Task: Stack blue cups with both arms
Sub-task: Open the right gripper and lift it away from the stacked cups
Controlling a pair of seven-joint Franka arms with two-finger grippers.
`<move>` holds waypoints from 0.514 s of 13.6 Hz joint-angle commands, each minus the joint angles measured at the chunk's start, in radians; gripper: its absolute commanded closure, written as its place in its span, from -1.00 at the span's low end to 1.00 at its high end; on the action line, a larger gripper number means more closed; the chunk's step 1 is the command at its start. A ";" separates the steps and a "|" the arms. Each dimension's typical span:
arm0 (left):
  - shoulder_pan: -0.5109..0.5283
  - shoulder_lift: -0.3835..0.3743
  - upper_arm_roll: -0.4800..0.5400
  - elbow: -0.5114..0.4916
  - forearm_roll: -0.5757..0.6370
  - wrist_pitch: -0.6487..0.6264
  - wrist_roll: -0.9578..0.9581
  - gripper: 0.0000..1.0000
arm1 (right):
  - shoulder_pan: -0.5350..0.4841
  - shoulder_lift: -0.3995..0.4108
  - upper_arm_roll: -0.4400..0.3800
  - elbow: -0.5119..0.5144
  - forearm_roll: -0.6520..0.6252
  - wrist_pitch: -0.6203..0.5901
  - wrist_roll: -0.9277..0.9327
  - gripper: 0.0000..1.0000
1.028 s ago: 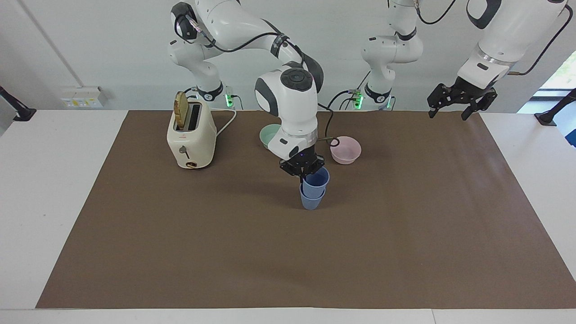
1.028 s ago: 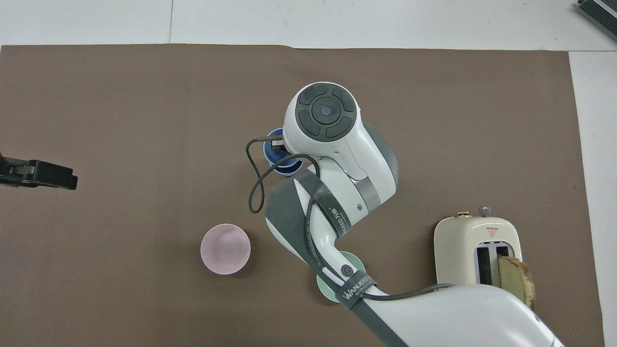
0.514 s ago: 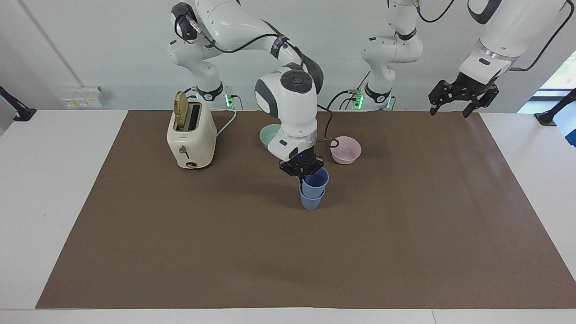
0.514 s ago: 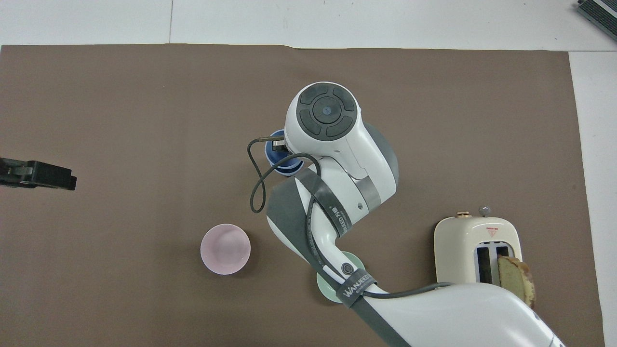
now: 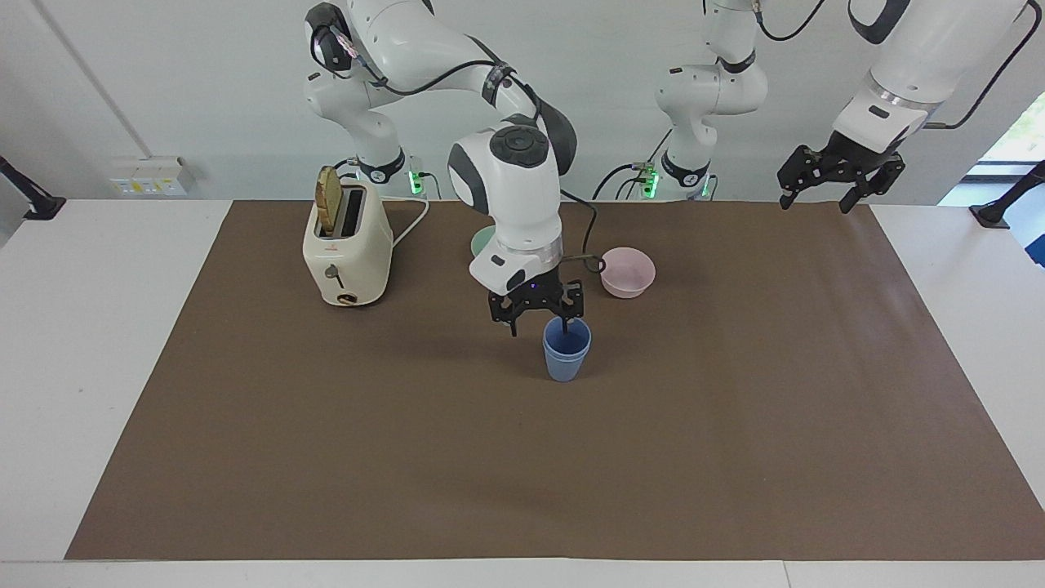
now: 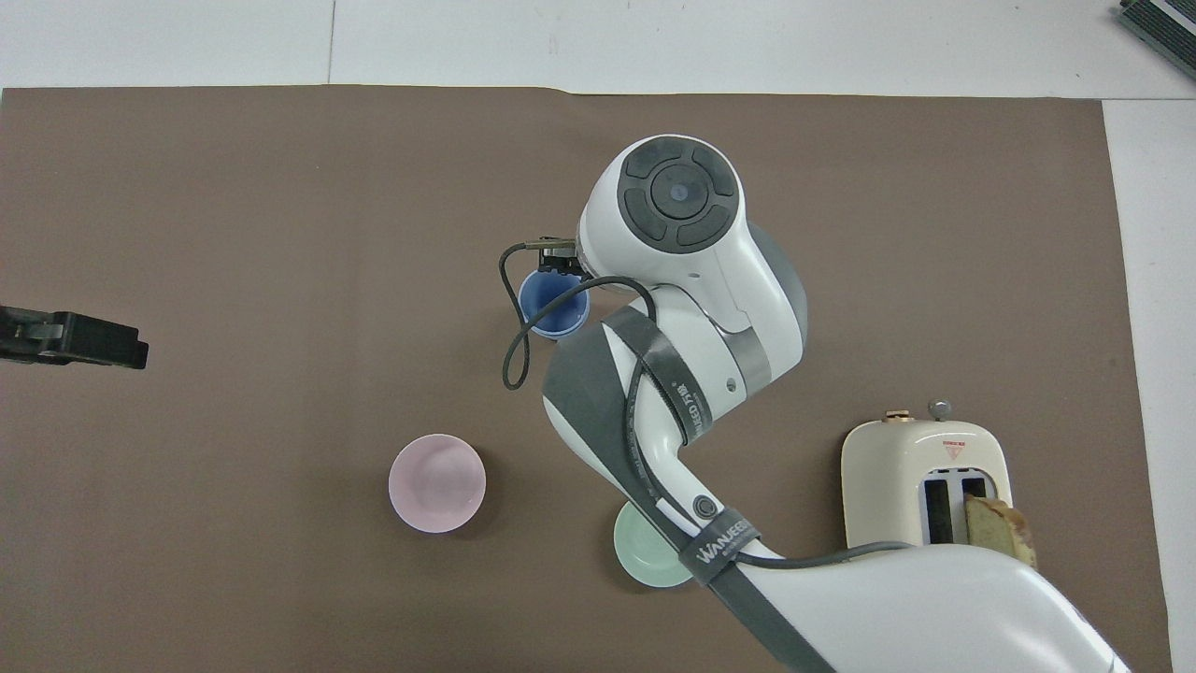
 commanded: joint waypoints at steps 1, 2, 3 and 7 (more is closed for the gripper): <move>0.010 -0.009 -0.004 0.005 0.007 -0.017 0.007 -1.00 | -0.027 -0.060 -0.002 -0.015 0.004 -0.031 0.014 -0.90; 0.010 -0.009 -0.004 0.005 0.008 -0.017 0.007 -1.00 | -0.040 -0.075 -0.002 -0.015 0.003 -0.048 0.009 -0.94; 0.010 -0.009 -0.004 0.005 0.007 -0.017 0.007 -1.00 | -0.045 -0.086 -0.001 -0.015 0.003 -0.059 0.007 -0.94; 0.010 -0.009 -0.004 0.005 0.007 -0.017 0.007 -1.00 | -0.057 -0.138 -0.008 -0.013 -0.008 -0.126 0.009 -1.00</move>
